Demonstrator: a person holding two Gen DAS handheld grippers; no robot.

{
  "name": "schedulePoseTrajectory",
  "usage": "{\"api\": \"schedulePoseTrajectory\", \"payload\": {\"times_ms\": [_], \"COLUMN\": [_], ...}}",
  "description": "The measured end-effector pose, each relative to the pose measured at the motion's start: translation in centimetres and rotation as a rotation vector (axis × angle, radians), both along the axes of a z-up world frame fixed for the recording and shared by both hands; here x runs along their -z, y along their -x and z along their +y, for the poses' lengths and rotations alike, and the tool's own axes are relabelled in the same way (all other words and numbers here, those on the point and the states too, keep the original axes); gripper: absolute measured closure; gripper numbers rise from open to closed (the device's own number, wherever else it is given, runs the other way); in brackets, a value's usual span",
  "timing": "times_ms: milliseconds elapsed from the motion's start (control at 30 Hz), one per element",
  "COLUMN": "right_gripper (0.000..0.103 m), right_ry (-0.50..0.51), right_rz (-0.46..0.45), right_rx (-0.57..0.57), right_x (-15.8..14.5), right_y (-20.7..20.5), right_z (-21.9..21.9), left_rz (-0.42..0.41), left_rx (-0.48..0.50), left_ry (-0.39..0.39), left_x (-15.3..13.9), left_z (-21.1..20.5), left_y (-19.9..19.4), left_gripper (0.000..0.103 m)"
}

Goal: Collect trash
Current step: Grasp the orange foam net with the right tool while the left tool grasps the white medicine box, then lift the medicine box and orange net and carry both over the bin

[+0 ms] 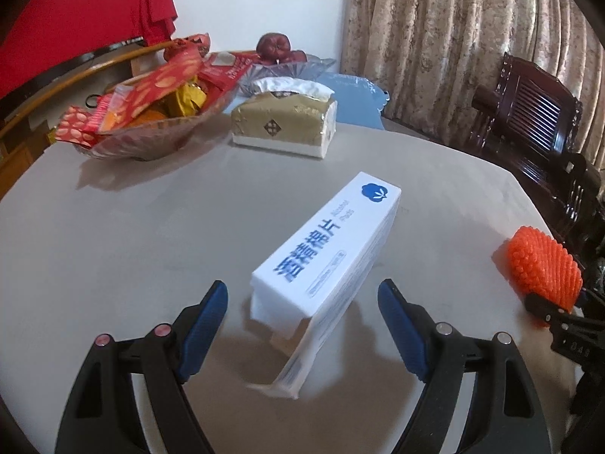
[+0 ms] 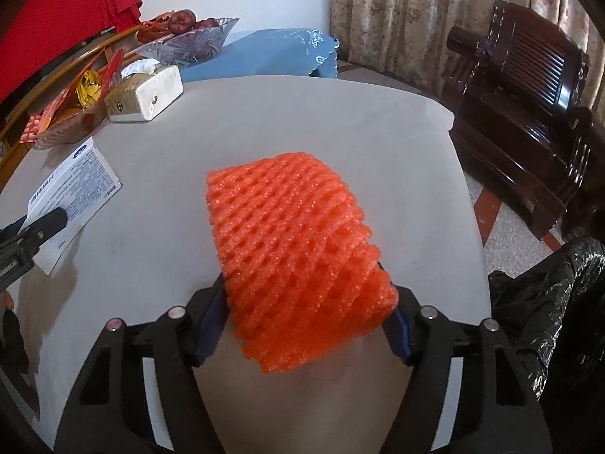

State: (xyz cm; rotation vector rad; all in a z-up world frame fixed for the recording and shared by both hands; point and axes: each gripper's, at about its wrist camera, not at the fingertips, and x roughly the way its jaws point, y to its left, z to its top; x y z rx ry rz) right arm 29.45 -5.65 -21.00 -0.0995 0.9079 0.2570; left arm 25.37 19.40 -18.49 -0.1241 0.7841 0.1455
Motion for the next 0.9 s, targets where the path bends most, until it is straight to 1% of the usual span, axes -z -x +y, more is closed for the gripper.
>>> {"api": "schedulePoseTrajectory", "payload": {"times_ms": [67,100,133,167,233,333,467,533,600,700,800,900], "right_gripper": [0.04,0.042,0.042,0.043,0.045,0.047,0.05,0.053,0.06,0.065,0.066,0.066], "right_ry": [0.003,0.004,0.006,0.01,0.015,0.012,0.007,-0.002,-0.015,-0.032,-0.072,-0.095], "right_rz": [-0.003,-0.005,-0.008,-0.01,-0.015,-0.017,-0.023,-0.035,-0.051,-0.048,-0.038,-0.049], "right_rx": [-0.003,-0.004,-0.005,-0.006,-0.01,-0.011,-0.014,-0.019,-0.027,-0.047,-0.062,-0.072], "right_x": [0.0,0.0,0.0,-0.1,-0.1,-0.1,-0.2,-0.4,-0.7,-1.1,-1.8,-3.0], "right_y": [0.0,0.1,0.1,0.1,0.2,0.3,0.4,0.6,0.9,1.4,2.4,3.6], "right_z": [0.2,0.2,0.2,0.3,0.4,0.3,0.3,0.2,0.1,-0.1,-0.4,-0.8], "left_rz": [0.006,0.009,0.017,0.022,0.022,0.006,-0.026,-0.043,-0.049,-0.064,-0.076,-0.083], "left_rx": [0.009,0.019,0.033,0.034,0.047,0.057,0.055,0.053,0.056,0.077,0.098,0.112], "left_ry": [0.006,0.012,0.016,0.013,0.025,0.024,0.031,0.025,0.015,0.008,-0.007,-0.007], "left_x": [0.2,0.2,0.4,0.4,0.4,0.0,-0.9,-1.6,-2.2,-3.1,-3.8,-4.5], "left_z": [-0.3,-0.5,-0.8,-0.8,-1.2,-1.7,-2.4,-2.8,-3.3,-4.2,-5.1,-6.0], "left_y": [-0.3,-0.5,-0.8,-0.8,-1.0,-0.6,0.9,2.0,2.8,4.4,5.5,6.4], "left_gripper": [0.026,0.035,0.047,0.053,0.062,0.072,0.074,0.074,0.074,0.074,0.074,0.074]}}
